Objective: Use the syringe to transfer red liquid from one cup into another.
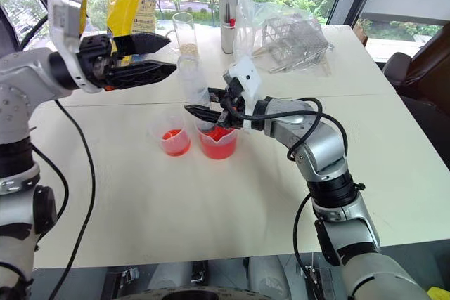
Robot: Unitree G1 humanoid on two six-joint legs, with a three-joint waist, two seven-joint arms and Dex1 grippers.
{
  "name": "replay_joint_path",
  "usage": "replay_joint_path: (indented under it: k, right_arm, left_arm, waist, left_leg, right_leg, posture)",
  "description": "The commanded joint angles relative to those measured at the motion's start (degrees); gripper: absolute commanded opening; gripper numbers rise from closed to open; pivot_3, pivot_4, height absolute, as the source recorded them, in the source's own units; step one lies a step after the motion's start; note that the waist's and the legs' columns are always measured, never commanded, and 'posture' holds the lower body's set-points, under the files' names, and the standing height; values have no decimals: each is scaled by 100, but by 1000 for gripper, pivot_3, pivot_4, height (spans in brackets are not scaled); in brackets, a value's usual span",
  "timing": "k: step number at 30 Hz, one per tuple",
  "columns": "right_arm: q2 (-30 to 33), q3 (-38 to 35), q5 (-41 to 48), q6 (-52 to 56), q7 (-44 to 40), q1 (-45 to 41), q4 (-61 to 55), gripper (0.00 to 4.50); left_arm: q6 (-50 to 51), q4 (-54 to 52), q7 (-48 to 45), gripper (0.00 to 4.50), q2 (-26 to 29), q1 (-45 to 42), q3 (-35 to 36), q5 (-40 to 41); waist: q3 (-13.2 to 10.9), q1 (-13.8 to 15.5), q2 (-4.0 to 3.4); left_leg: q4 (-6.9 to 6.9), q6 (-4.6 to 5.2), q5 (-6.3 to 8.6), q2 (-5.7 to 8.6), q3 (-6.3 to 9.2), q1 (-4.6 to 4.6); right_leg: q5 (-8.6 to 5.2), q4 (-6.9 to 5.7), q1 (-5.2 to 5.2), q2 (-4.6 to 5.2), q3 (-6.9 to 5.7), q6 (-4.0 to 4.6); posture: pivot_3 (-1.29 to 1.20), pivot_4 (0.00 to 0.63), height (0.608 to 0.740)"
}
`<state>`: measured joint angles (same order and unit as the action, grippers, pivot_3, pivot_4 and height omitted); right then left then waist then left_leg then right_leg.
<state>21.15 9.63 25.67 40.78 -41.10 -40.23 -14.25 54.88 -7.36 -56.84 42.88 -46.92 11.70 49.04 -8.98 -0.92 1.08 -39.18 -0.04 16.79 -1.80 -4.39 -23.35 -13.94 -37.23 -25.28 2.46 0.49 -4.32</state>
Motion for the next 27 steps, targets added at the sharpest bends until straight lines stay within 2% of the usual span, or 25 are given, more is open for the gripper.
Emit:
replay_joint_path:
  k: [1, 5, 12, 20, 27]
  right_arm:
    - [-27, -251, 106, -91, 13, -229, -73, 1460]
    - [-7, -338, 201, 23, 23, -331, -124, 1460]
    - [60, -598, 636, 458, -49, -1137, -291, 1460]
    - [-686, -518, 1002, 629, -17, -1949, 431, 1460]
    - [-1334, 143, 266, -472, -255, -1730, 1583, 1460]
  left_arm:
    - [27, -254, -19, 4484, 301, 129, 310, 164]
    - [-79, -241, -21, 4484, 730, 590, 599, 48]
    - [-303, -3, 110, 4484, 1016, 609, 840, -22]
    - [-446, 362, -29, 4484, 1370, 488, 980, -35]
    - [-18, 205, -1, 4484, 1795, 675, 1548, 394]
  waist:
    - [0, 2, 1]
    - [-1, -21, 1]
    - [-2, 1, 0]
    - [-2, -25, 0]
    - [-2, -38, 2]
  left_leg:
    - [0, 0, 0, 0, 0, 0]
    - [1, 0, 0, 0, -1, 0]
    - [1, 0, 0, -1, -2, 0]
    - [4, 0, 0, -2, -4, 1]
    - [4, 0, 0, -1, -9, -1]
  right_leg:
    - [0, 0, 0, 0, 0, 0]
    - [0, 1, -1, 1, 0, 0]
    - [-1, 1, -2, 1, -1, 1]
    - [0, 0, -4, 0, -3, 1]
    - [0, 1, -6, 3, -3, 1]
  posture:
    - [0, 150, 740]
    - [0, 150, 740]
    - [0, 150, 740]
    - [0, 150, 740]
    - [0, 150, 740]
